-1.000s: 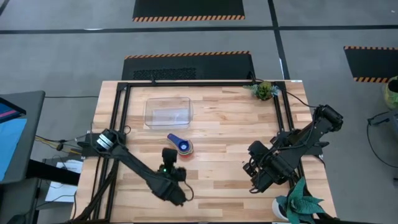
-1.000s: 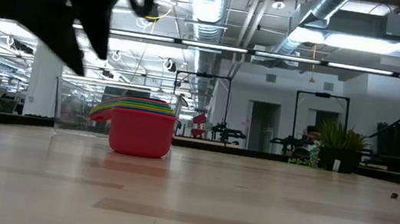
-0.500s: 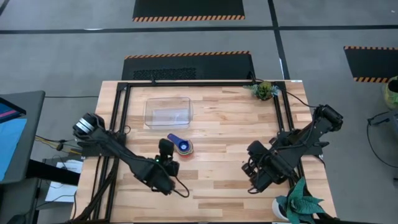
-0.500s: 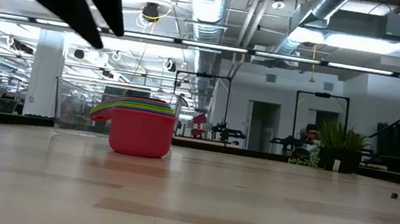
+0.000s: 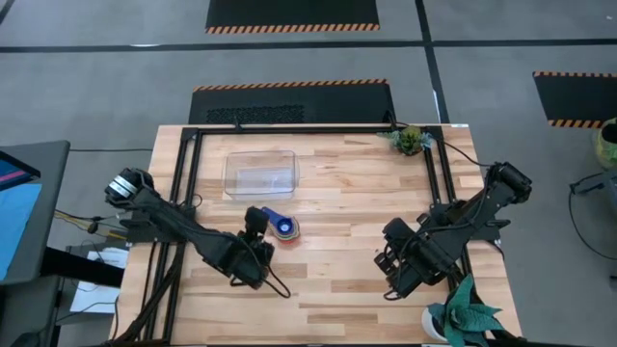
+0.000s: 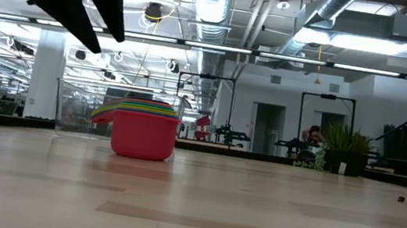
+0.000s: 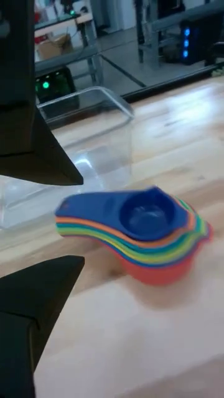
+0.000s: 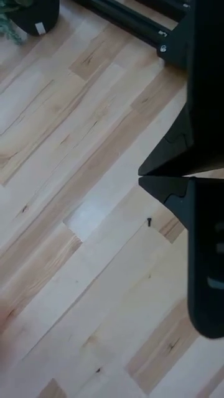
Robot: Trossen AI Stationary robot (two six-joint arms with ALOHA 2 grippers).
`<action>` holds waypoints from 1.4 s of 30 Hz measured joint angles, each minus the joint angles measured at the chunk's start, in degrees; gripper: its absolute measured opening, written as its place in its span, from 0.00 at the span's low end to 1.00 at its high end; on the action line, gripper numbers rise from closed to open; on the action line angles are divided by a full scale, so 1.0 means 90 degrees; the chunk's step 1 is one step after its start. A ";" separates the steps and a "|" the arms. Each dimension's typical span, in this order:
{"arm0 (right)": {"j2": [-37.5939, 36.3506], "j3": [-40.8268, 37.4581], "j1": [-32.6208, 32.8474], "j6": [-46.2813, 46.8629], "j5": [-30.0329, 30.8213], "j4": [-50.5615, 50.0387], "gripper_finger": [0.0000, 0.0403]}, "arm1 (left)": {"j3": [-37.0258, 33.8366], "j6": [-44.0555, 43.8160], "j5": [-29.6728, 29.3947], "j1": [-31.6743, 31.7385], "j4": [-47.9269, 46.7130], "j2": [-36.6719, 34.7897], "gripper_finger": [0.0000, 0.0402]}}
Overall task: Nest measuring cups in basket
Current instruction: Put the stacked measuring cups into the transparent bin
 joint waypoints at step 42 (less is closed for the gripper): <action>0.0000 0.0000 -0.0568 -0.0070 0.0028 -0.0047 0.06 | -0.0831 0.2943 0.1254 0.0586 0.2121 -0.0504 0.47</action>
